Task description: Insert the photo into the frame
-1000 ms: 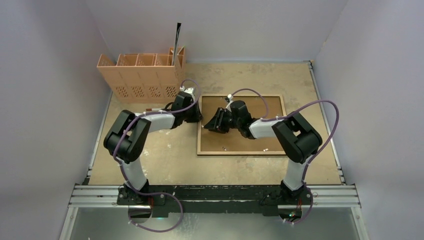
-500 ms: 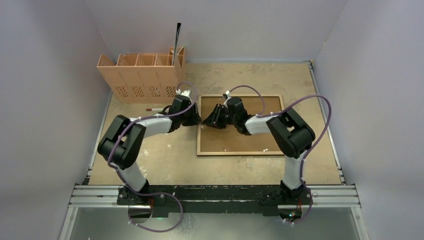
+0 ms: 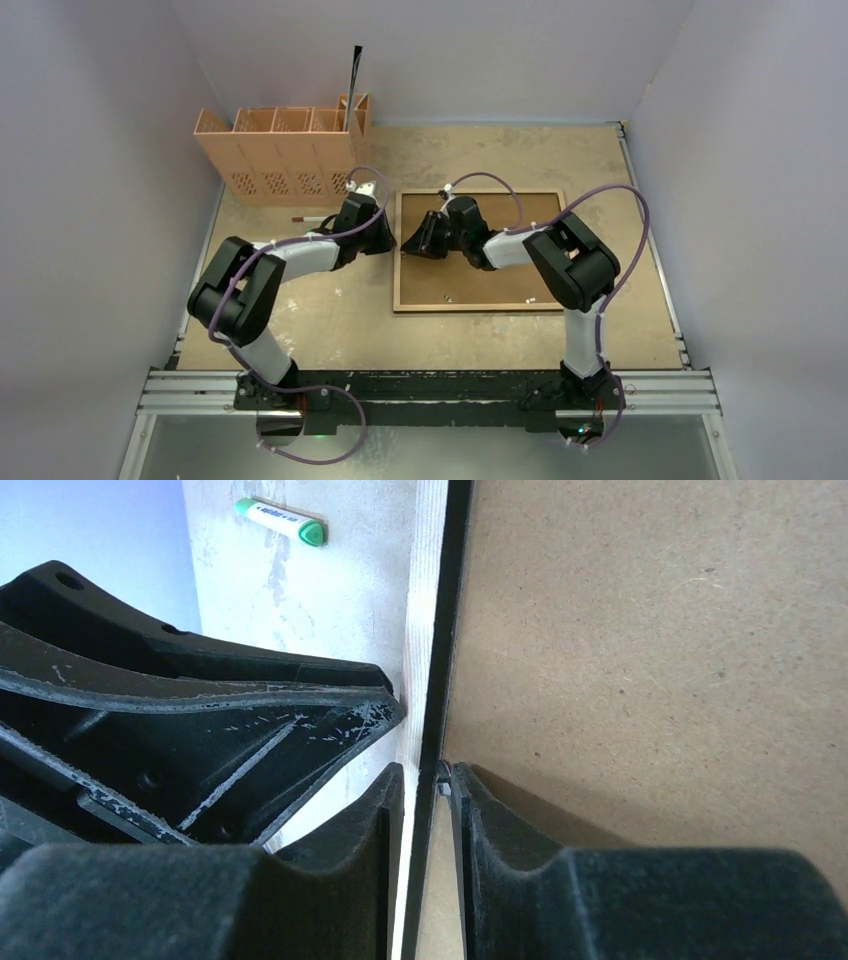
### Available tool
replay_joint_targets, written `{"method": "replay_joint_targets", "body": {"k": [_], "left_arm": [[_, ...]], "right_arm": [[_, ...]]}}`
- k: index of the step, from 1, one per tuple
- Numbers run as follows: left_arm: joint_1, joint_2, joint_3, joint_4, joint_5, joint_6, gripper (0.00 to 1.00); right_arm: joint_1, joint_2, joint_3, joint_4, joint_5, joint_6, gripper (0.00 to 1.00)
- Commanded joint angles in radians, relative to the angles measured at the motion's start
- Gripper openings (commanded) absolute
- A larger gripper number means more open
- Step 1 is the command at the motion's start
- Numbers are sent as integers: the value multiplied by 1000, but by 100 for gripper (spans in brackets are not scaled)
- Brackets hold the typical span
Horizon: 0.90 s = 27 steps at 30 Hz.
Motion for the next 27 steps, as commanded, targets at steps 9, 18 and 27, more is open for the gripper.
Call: {"method": "replay_joint_targets", "body": {"k": [9,18,27], "left_arm": [[4,56,-6,-1,53,-1,18],[4,75,6,-17,46,8,15],[4,71,14,-24,42,8,15]], "right_arm": [[8,43,40,17,-94,-49,25],[8,36,33,26,-163,-65,24],[8,31,55,20,-197,-79,24]]}}
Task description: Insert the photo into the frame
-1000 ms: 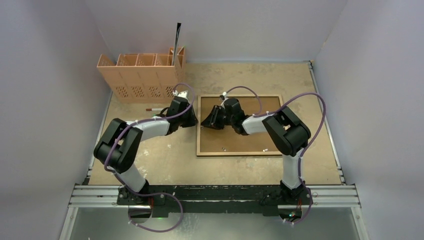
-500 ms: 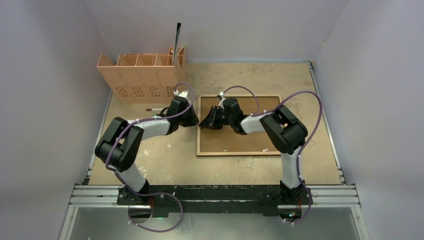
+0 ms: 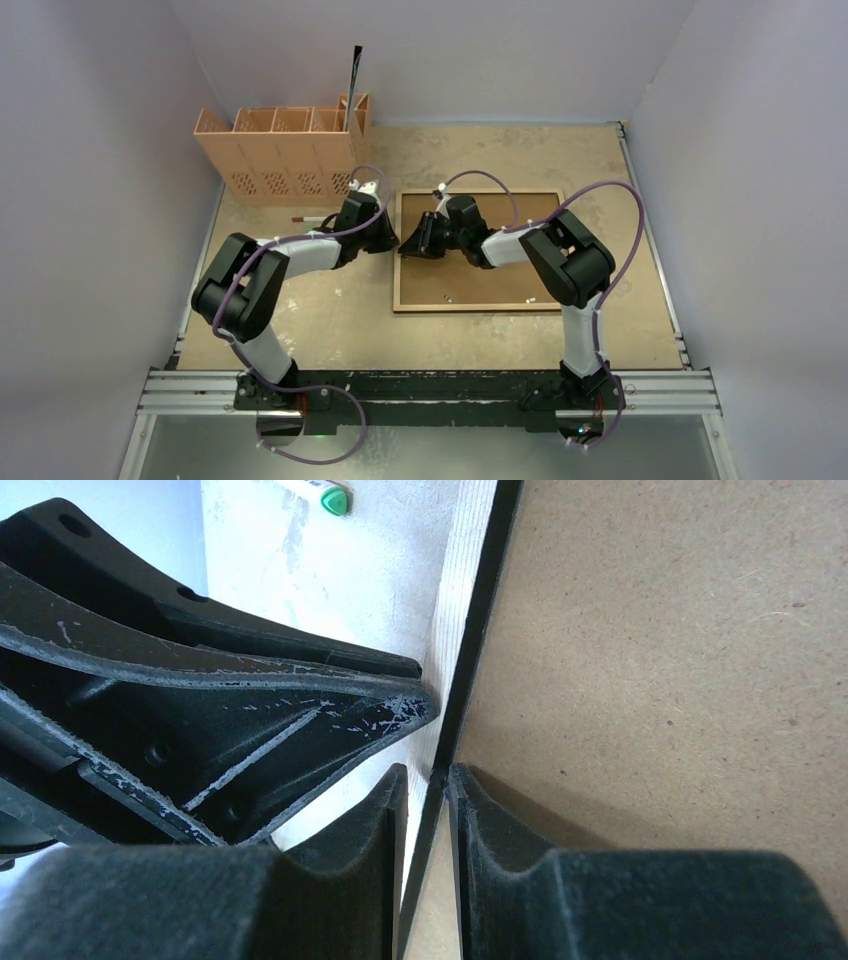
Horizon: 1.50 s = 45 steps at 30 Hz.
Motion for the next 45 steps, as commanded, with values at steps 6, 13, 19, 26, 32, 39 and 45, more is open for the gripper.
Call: {"method": "replay_joint_targets", "body": {"k": [6,13,19,26,32,39,45], "left_arm": [[2,34,3,-54,6,-1,17],[2,-18,-35,-37,35,-16,38],[-1,-94,-91,-44,55,-12,42],[-91,-159,-107,-106,17,13,43],[-113,-154,-153,-119,-46,-85,45],[-111,-88,-121,-53,34,13,46],[-111,-18,-73,-4,86,-10,46]], "right_arm": [[12,-83,41,-63,-49,-40,27],[-19,-285,-50,-164,125,-62,34],[-180,-497,-163,-333,294,-121,40],[-402,-597,-87,-584,622,-262,77],[-595,-567,-83,-643,712,-260,81],[-676,-613,-227,-671,855,-155,80],[-776,-604,-292,-645,698,-155,80]]}}
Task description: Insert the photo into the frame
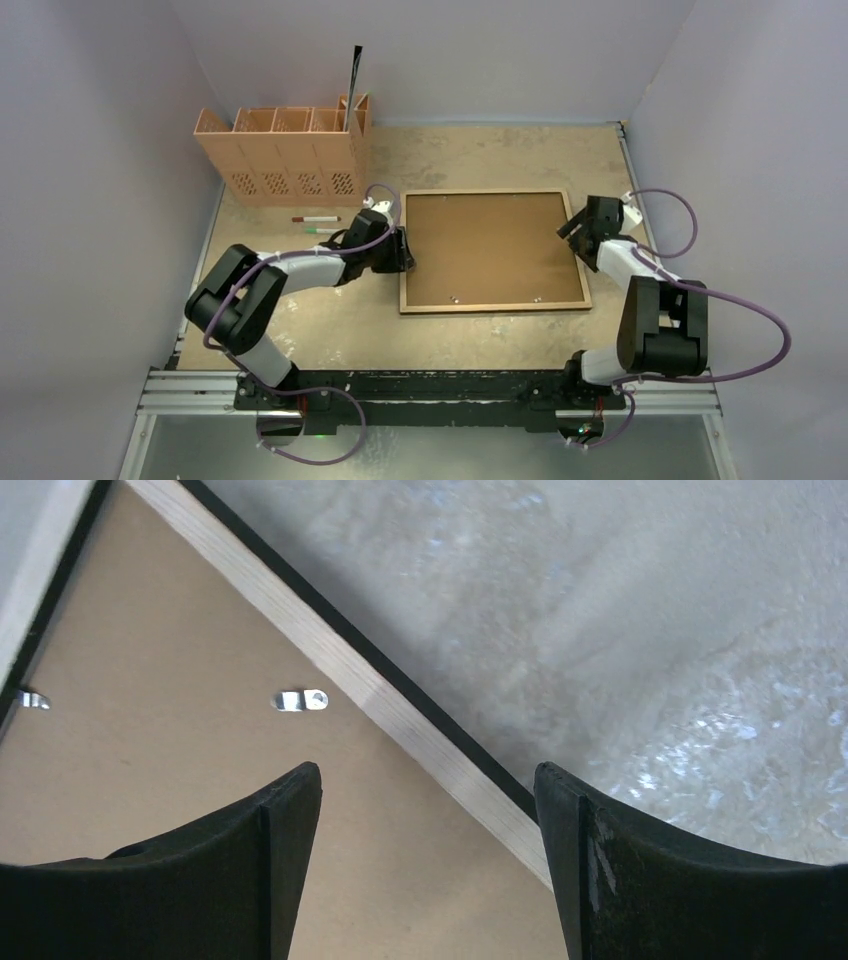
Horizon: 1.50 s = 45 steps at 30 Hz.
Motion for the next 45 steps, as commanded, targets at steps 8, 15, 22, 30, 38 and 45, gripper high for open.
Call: {"method": "replay_joint_targets", "body": {"k": [8,15,22,30,38,45], "left_arm": [[-2,121,150,44,66,32,46],[-10,227,299,114,11,154,46],[-11,392,477,157,-5,212,46],[-11,581,703,219,114,308,47],[-11,729,880,257,202,264,46],[-11,807,959,283,294,222,47]], "right_arm": [[-90,-84,-120,25,-258,33,79],[-90,-197,-199,-38,-366,71,79],[-91,-270,-264,-55,-491,72,79],[-90,-330,-305,-6,-653,-36,79],[-87,-397,-419,64,-832,-5,77],[-30,-376,-420,127,-955,-21,75]]}}
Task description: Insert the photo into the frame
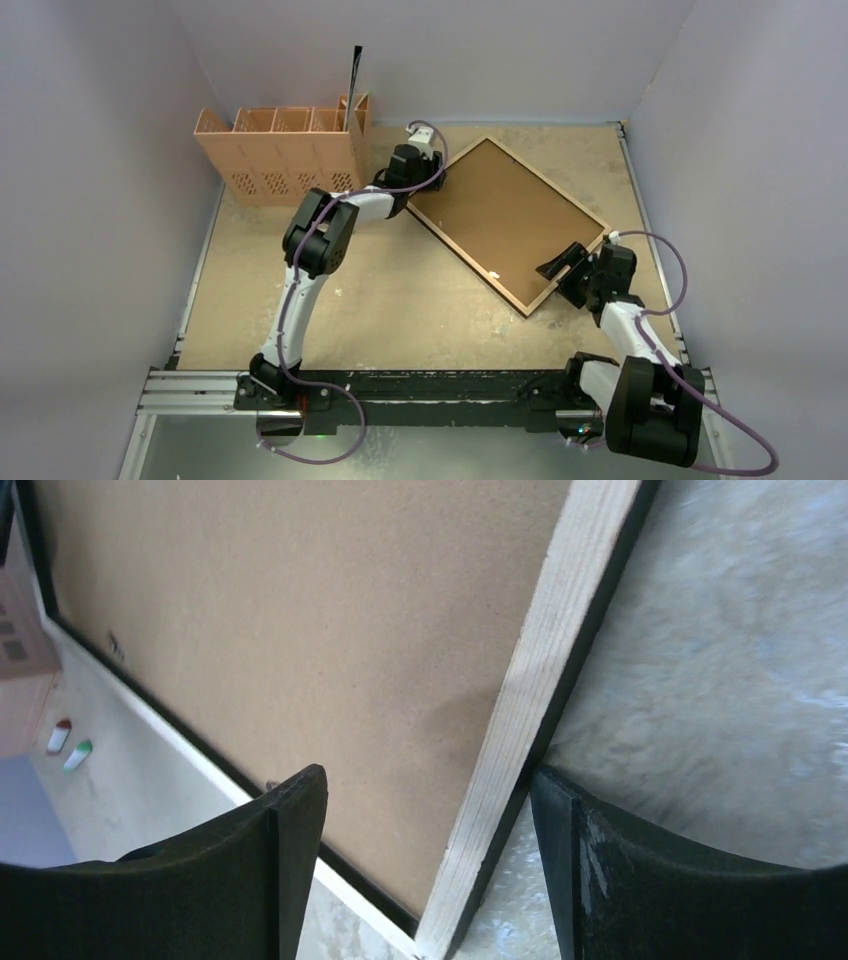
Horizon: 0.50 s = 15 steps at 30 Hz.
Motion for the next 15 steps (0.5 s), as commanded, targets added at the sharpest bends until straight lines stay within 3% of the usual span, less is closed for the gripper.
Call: {"method": "replay_joint_targets", "body": {"k": [1,5,15], "left_arm": [[-86,48,63,24,308,-111,47],[-86,64,64,45,285,-138,47],[-87,61,27,88,306,-171,47]], "right_arm": [[117,52,-12,75,-336,48,75],[281,118,19,123,-314,83,75],[552,177,87,231,-230,222,74]]}}
